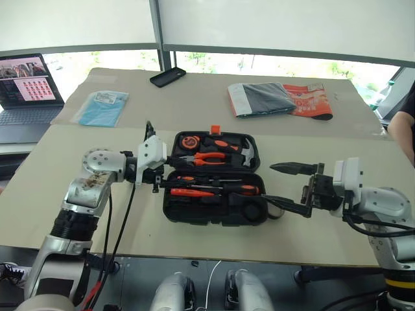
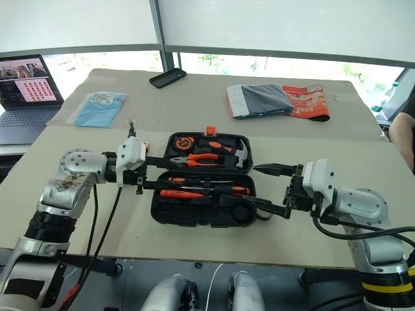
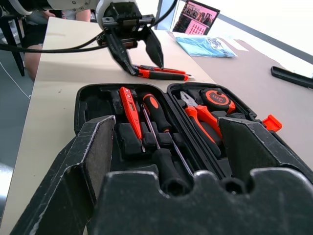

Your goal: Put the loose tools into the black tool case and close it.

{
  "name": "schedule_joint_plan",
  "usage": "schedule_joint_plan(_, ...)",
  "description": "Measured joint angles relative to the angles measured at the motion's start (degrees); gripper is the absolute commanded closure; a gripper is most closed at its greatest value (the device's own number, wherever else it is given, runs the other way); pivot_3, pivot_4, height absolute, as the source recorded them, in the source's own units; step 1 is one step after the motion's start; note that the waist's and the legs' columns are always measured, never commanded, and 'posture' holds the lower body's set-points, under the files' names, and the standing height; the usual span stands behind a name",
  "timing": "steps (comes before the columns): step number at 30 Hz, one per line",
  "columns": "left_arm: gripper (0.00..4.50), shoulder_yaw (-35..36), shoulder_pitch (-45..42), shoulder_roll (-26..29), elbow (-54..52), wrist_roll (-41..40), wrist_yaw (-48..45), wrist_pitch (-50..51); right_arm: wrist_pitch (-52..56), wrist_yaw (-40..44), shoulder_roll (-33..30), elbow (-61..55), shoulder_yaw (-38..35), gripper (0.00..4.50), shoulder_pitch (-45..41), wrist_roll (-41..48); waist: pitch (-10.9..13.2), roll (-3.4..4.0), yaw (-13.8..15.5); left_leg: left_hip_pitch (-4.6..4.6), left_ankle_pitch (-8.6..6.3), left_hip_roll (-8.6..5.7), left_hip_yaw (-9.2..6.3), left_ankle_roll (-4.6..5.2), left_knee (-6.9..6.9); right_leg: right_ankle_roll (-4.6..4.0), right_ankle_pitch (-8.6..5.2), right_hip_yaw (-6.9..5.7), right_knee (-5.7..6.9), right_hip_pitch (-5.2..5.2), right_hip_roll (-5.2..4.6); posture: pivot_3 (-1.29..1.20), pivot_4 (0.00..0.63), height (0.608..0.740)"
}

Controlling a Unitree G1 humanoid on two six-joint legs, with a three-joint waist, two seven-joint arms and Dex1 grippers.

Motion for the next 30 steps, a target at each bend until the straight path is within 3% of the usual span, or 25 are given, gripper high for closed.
schedule_joint_plan(3, 4.46, -0.48, 1.21, -1.26, 2.71, 0.49, 0.76, -1.71, 0.00, -0.02, 0.25, 0.01, 0.78, 0.61, -0.06, -0.04, 0.00, 0.00, -0.06, -0.02, 0.00, 0.00, 0.01, 0.00, 0.00, 0.00, 0.00, -0.01, 0.00, -0.01, 0.04, 0.00, 0.150, 0.740)
schedule_joint_plan(18, 4.46, -5.44, 4.85, -2.55, 7.18, 5.70, 0.65, -8.52, -0.01, -0.54, 0.59, 0.02, 0.90, 0.61, -0.03, -0.14, -0.01, 0.01, -0.11, 0.00, -0.02, 0.01, 0.00, 0.02, 0.03, -0.01, 0.01, -0.01, 0.01, -0.01, -0.05, 0.00, 0.150, 0.740)
schedule_joint_plan(30, 4.46, -6.15, 5.15, -1.70, 5.38, 6.69, 3.29, -4.08, -0.02, -0.56, 1.41, 0.19, 1.00, 0.61, 0.01, -0.57, -0.08, 0.13, -0.45, 0.09, -0.02, 0.06, 0.00, 0.02, 0.00, -0.01, 0.01, 0.05, 0.05, 0.00, 0.00, 0.00, 0.150, 0.740)
